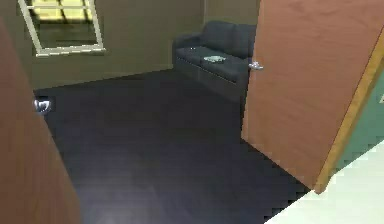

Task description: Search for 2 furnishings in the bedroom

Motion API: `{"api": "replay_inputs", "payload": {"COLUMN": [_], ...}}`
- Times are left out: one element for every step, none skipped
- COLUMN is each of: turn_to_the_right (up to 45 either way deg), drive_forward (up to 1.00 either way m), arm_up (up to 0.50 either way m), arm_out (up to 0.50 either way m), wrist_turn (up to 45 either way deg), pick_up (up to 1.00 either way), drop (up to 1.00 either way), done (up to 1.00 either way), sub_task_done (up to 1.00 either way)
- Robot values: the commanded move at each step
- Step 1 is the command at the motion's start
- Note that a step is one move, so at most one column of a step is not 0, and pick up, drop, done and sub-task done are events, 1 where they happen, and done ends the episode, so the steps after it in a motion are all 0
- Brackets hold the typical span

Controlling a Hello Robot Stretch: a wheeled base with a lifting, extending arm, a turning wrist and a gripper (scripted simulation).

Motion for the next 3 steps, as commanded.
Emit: {"api": "replay_inputs", "payload": {"turn_to_the_right": [45.0, 45.0, 45.0], "drive_forward": [0.00, 0.00, 0.00], "arm_up": [0.00, 0.00, 0.00], "arm_out": [0.00, 0.00, 0.00], "wrist_turn": [0.0, 0.0, 0.0], "pick_up": [0.00, 0.00, 0.00], "drop": [0.00, 0.00, 0.00], "done": [0.00, 0.00, 0.00], "sub_task_done": [0.00, 0.00, 0.00]}}
